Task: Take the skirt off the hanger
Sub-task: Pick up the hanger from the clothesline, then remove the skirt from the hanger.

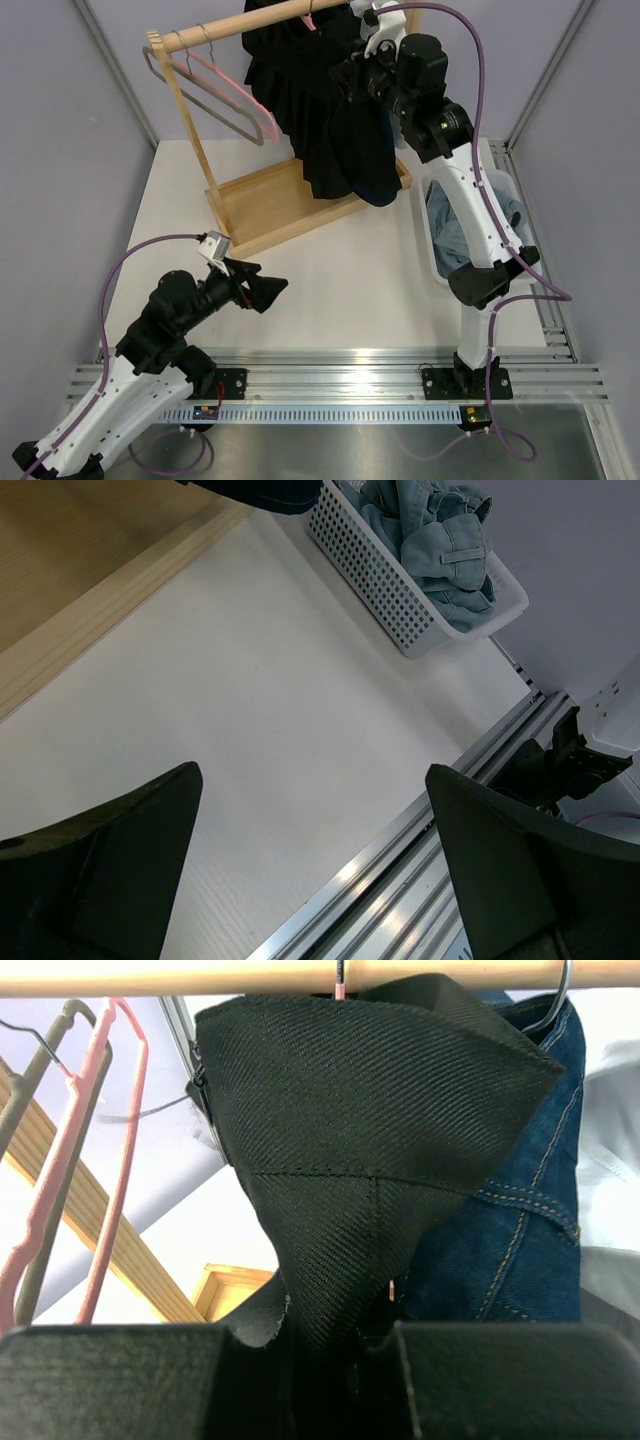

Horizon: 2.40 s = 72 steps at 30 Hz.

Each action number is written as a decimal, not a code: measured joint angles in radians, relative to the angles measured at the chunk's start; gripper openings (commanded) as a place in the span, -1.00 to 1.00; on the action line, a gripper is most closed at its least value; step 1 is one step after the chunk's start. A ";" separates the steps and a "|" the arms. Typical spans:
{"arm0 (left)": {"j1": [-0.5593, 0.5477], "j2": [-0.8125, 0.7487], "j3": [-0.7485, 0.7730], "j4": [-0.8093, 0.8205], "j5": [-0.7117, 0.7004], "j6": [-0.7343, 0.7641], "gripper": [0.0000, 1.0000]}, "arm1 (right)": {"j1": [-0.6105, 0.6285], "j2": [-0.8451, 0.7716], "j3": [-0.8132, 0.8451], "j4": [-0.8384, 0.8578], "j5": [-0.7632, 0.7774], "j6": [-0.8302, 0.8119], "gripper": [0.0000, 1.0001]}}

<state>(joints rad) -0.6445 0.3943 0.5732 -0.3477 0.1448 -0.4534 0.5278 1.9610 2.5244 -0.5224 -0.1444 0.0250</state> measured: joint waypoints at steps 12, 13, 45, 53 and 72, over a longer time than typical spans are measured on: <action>0.000 -0.002 0.000 0.002 0.000 0.000 0.98 | 0.000 -0.229 -0.382 0.024 -0.075 -0.076 -1.00; 0.000 -0.002 0.000 0.003 0.001 0.000 0.98 | 0.000 -0.255 -0.422 0.029 -0.082 -0.085 -1.00; -0.044 0.330 -0.238 0.728 0.054 -0.423 0.38 | -0.087 -0.926 -1.409 -0.259 -0.491 -0.586 -1.00; -0.227 0.515 -0.259 0.962 -0.198 -0.724 0.15 | -0.085 -0.958 -1.435 -0.184 -0.493 -0.547 -1.00; -0.232 0.837 -0.217 1.273 -0.393 -1.012 -0.30 | -0.063 -0.982 -1.483 -0.139 -0.464 -0.523 -1.00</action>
<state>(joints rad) -0.8761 1.2308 0.3557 0.9257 -0.2481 -1.4658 0.4652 0.9791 1.0416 -0.6617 -0.6086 -0.4980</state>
